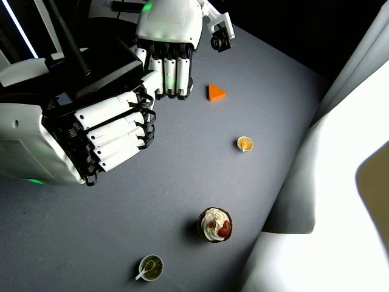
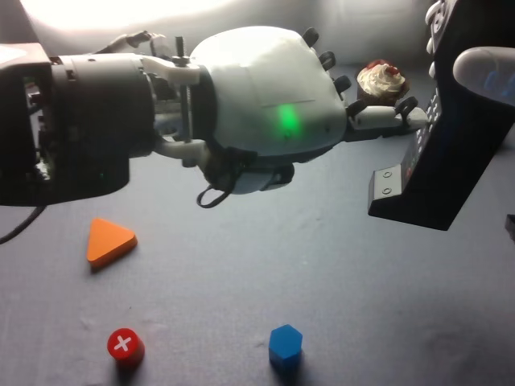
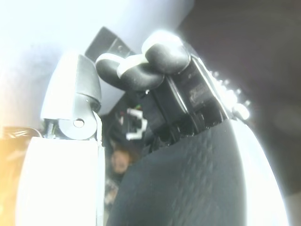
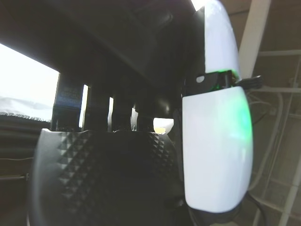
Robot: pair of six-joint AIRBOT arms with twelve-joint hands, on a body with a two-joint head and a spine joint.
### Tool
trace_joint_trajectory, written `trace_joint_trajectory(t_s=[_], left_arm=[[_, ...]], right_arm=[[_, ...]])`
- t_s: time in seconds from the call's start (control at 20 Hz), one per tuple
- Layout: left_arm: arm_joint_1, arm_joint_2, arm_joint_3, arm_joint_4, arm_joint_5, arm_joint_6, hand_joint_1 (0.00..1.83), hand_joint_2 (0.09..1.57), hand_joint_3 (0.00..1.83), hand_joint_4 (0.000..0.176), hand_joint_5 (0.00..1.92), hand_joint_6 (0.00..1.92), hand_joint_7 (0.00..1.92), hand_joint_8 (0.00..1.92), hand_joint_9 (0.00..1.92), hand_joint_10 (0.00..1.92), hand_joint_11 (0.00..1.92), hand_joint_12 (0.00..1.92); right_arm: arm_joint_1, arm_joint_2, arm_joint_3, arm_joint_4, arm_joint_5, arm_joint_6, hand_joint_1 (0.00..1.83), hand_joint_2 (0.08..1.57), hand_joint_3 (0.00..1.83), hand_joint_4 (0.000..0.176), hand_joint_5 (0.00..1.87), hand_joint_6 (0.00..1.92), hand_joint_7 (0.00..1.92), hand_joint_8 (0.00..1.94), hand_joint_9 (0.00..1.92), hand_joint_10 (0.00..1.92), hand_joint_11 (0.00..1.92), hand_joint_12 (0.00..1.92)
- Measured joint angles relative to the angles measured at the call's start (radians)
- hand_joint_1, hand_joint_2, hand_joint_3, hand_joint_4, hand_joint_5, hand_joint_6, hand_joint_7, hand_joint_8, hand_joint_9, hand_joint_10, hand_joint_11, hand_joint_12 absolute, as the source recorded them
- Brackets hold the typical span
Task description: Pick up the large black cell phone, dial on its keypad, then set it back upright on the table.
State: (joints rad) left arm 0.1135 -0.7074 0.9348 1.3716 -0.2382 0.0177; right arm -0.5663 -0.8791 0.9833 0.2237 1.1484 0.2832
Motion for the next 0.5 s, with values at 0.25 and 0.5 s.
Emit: trace_joint_trajectory(t_s=[0.25, 0.5], left_arm=[[-0.016, 0.029, 0.008, 0.008, -0.050, -0.063, 1.34, 1.19, 0.00, 0.000, 0.08, 0.01, 0.80, 1.37, 0.83, 1.92, 0.74, 1.92], [-0.005, 0.075, 0.073, -0.006, -0.083, -0.101, 1.34, 1.19, 0.00, 0.000, 0.07, 0.00, 0.80, 1.37, 0.84, 1.92, 0.74, 1.92]], right_arm=[[0.000, 0.000, 0.000, 0.001, 0.005, 0.002, 1.38, 1.12, 0.00, 0.000, 0.94, 0.83, 0.91, 1.12, 0.94, 1.26, 1.00, 1.12], [0.002, 0.000, -0.004, -0.007, 0.005, 0.003, 1.37, 1.14, 0.00, 0.000, 0.93, 0.85, 0.90, 1.17, 0.90, 1.31, 0.91, 1.19]])
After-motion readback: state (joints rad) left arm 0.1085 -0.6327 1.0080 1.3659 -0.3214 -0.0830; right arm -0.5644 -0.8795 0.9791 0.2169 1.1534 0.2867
